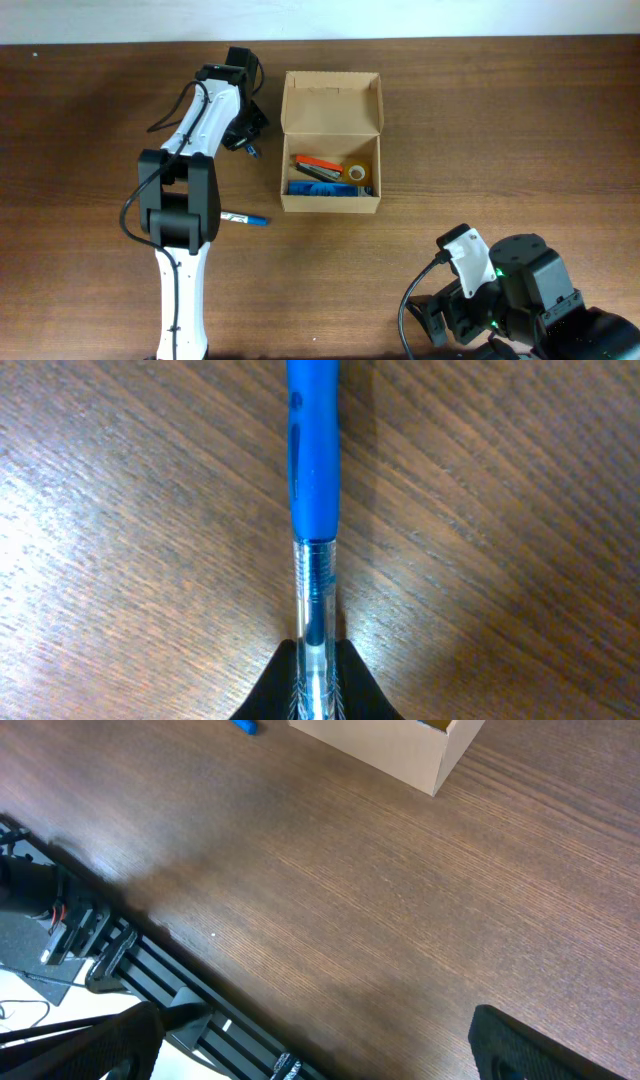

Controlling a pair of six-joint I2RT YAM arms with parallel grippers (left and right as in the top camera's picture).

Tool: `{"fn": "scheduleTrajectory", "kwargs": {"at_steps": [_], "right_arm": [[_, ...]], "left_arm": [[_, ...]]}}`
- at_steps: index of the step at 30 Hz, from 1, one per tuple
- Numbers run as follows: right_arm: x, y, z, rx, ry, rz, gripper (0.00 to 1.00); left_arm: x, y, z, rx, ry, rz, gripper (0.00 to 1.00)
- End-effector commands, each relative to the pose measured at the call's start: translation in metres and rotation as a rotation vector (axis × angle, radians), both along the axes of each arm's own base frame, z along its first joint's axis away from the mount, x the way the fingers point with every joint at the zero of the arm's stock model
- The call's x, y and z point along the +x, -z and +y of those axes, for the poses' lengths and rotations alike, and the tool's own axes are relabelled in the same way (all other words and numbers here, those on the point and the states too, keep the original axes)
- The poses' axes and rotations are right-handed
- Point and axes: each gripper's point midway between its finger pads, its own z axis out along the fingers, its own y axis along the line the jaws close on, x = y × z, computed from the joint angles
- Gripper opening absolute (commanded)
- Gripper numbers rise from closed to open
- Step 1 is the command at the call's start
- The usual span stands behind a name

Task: Pack container
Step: 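Lower the blue pen into the box and open the left gripper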

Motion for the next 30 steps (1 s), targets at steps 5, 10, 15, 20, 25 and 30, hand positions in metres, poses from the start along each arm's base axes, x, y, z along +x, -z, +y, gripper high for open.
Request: {"fn": "scheduleTrajectory", "kwargs": {"at_steps": [5,10,15,20,25,30], "right_arm": [[0.000,-0.005,0.001,0.008,-0.004,-0.017,0.99],[0.000,-0.005,0.001,0.008,-0.004,-0.017,0.99],[0.000,-0.005,0.001,0.008,-0.004,-0.017,0.99],[0.000,-0.005,0.001,0.008,-0.004,-0.017,0.99],[0.000,-0.005,0.001,0.008,-0.004,-0.017,0.99],[0.000,-0.005,0.001,0.008,-0.004,-0.017,0.99]], "left_arm": [[-0.021,-0.009,0.021,0.118,-0.010,0.110,0.02],[-0.004,-0.089,0.028,0.210,0.034,-0.004,0.02],[0.017,-0.167,-0.008,0.236,0.333,-0.201,0.02],[0.015,-0.224,-0.055,0.302,0.697,-0.332,0.02],[-0.008,-0.252,-0.112,0.335,0.947,-0.398,0.02],[-0.040,-0.270,-0.123,0.247,0.969,-0.398,0.02]]}}
